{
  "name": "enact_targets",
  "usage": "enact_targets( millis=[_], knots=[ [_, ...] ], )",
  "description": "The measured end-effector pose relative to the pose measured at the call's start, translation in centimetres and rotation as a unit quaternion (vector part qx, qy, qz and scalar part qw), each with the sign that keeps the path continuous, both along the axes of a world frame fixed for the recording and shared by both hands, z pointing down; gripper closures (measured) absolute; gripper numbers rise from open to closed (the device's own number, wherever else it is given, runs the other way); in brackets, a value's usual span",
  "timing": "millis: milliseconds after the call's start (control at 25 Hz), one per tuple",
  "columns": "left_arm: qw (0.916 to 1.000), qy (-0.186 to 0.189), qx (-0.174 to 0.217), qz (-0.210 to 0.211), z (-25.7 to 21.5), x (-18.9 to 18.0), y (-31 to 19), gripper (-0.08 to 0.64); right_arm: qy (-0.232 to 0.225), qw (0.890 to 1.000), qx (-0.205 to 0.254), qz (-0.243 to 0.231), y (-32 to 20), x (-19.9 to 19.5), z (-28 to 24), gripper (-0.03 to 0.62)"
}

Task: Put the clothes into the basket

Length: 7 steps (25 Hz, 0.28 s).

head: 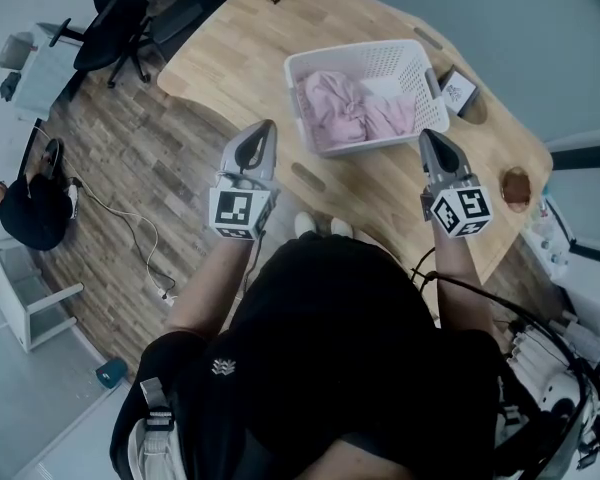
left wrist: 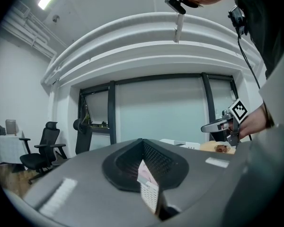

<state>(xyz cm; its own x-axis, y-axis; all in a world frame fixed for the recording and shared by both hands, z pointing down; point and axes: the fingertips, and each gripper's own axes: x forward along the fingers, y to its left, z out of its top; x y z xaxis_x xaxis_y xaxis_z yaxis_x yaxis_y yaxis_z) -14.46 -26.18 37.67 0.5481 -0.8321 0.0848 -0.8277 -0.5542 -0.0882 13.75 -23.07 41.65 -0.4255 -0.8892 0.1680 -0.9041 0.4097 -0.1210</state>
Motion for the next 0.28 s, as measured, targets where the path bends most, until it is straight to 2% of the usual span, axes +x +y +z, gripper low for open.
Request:
enact_targets(
  millis=[280],
  knots=[
    [0.9999,0.015,0.002,-0.004,-1.1,-0.3,0.0,0.552,0.004,1.0,0.003,-0.002,0.2,0.0,-0.4,0.589]
  ],
)
